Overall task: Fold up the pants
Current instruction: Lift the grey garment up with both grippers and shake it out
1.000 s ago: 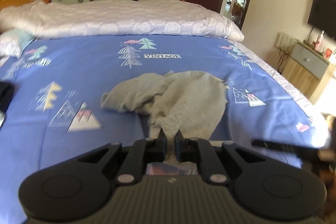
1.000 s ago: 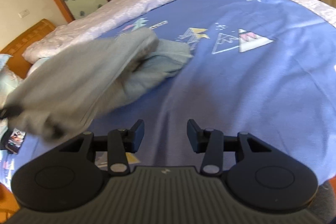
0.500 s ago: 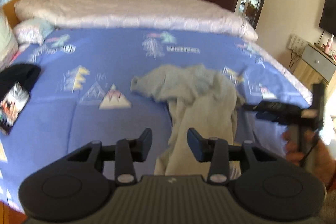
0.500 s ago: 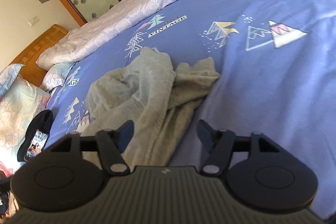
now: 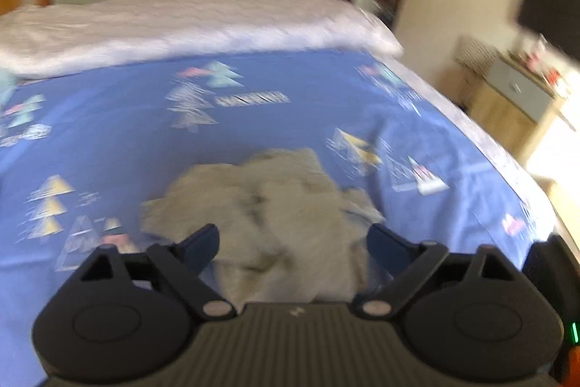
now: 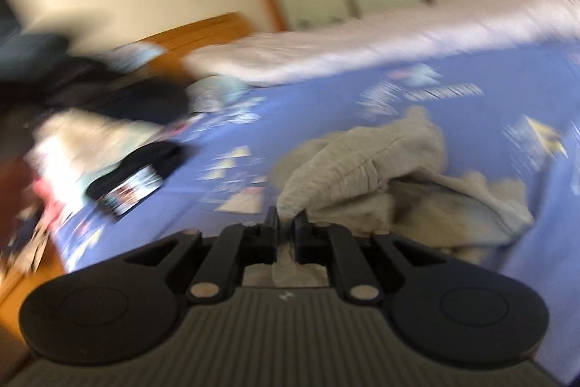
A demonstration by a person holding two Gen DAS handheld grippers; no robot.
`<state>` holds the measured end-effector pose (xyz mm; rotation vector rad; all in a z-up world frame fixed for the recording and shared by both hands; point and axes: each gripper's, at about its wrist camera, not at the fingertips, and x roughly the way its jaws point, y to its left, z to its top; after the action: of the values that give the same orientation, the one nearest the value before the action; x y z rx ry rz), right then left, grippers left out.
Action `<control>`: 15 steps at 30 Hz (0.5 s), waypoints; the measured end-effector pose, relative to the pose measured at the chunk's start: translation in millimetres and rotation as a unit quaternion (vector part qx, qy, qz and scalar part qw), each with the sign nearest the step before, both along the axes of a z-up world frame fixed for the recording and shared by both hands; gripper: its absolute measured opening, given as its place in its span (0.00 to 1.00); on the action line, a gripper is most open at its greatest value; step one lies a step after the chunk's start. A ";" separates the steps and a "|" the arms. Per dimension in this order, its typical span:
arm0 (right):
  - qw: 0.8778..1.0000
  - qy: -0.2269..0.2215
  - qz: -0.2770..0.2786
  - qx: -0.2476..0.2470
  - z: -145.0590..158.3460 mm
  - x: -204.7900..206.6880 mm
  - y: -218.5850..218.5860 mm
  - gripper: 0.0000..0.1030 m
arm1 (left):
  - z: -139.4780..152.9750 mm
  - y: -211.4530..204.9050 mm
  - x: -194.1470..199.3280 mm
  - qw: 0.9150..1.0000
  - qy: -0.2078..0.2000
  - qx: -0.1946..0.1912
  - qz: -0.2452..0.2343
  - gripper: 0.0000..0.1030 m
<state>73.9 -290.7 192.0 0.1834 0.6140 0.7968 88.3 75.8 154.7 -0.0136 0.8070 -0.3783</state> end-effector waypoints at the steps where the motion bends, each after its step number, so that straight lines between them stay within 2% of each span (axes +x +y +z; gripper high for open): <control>1: 1.000 -0.011 0.015 -0.007 3.1 -8.5 4.0 0.10 | -5.0 -9.1 8.1 1.000 0.013 0.010 -0.012 0.92; 2: 0.999 -0.020 0.025 -0.013 5.1 -14.7 7.4 0.10 | -13.0 -19.5 17.3 0.999 0.032 0.029 -0.022 0.91; 4: 0.998 -0.037 0.039 -0.020 8.1 -25.1 11.8 0.10 | -30.4 -34.3 28.7 0.996 0.059 0.066 -0.032 0.80; 5: 0.998 -0.043 0.045 -0.022 8.4 -29.0 11.8 0.10 | -40.3 -39.7 35.4 0.993 0.076 0.086 -0.032 0.60; 6: 0.997 -0.046 0.052 -0.021 9.7 -32.9 13.2 0.10 | -47.9 -43.0 39.8 0.990 0.093 0.098 -0.032 0.26; 7: 0.997 -0.046 0.057 -0.020 10.7 -35.0 12.6 0.10 | -54.0 -43.4 43.8 0.988 0.110 0.107 -0.030 0.13; 9: 0.997 -0.049 0.056 -0.021 13.2 -40.2 13.5 0.11 | -52.2 -35.4 43.3 0.989 0.103 0.103 -0.010 0.12; 11: 0.997 -0.049 0.046 -0.024 13.3 -41.5 10.6 0.12 | -27.3 -11.2 34.7 0.995 0.065 0.074 0.031 0.12; 12: 0.998 -0.045 0.041 -0.020 13.2 -41.4 6.6 0.15 | -11.7 5.1 27.1 0.997 0.041 0.049 0.053 0.12; 14: 0.999 -0.032 0.027 -0.012 13.5 -41.8 -2.8 0.25 | 22.9 45.9 4.7 0.995 -0.012 -0.012 0.096 0.12; 15: 0.999 -0.027 0.024 -0.013 11.3 -41.5 -4.9 0.38 | 40.1 69.5 -9.3 0.991 -0.038 -0.036 0.122 0.12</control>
<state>32.4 -295.6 203.3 0.1238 0.5790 0.8373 79.1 145.2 194.9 -0.1635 0.7073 -0.1758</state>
